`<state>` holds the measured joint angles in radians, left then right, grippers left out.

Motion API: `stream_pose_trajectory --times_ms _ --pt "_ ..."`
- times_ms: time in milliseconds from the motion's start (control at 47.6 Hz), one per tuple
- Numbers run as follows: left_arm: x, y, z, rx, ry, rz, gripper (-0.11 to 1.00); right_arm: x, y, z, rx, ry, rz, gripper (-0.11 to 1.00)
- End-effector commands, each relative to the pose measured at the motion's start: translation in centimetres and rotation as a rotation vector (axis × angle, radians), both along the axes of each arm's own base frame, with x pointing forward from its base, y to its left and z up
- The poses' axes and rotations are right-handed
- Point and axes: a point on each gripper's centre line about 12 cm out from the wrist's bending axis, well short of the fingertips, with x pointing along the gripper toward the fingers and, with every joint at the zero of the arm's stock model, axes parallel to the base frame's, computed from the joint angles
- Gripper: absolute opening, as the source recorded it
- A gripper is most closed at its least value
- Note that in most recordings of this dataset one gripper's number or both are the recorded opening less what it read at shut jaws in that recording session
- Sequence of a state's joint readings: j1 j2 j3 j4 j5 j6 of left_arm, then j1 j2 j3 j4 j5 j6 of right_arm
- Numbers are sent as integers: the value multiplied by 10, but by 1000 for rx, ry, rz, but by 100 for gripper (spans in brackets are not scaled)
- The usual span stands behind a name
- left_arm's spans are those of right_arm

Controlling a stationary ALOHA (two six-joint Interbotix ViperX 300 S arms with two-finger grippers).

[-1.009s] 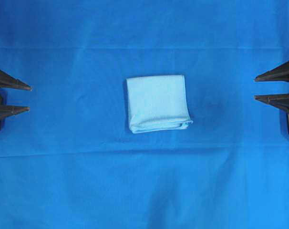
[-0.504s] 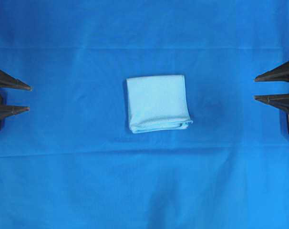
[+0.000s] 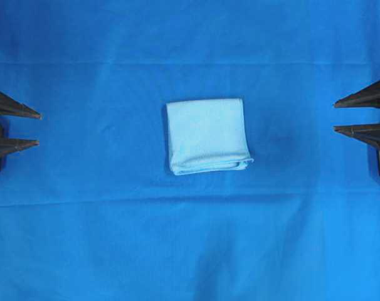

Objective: Fold a vertical towel.

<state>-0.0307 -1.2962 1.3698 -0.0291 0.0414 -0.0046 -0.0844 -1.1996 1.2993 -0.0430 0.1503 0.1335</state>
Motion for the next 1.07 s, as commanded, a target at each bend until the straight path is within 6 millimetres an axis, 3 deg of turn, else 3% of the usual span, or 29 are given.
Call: stream_pose_trajectory --times_ms 0,1051 --pt "2 1 4 -2 -5 5 53 2 0 3 0 0 -1 58" --pt "2 0 4 -3 -6 4 53 2 0 1 1 15 -2 58"
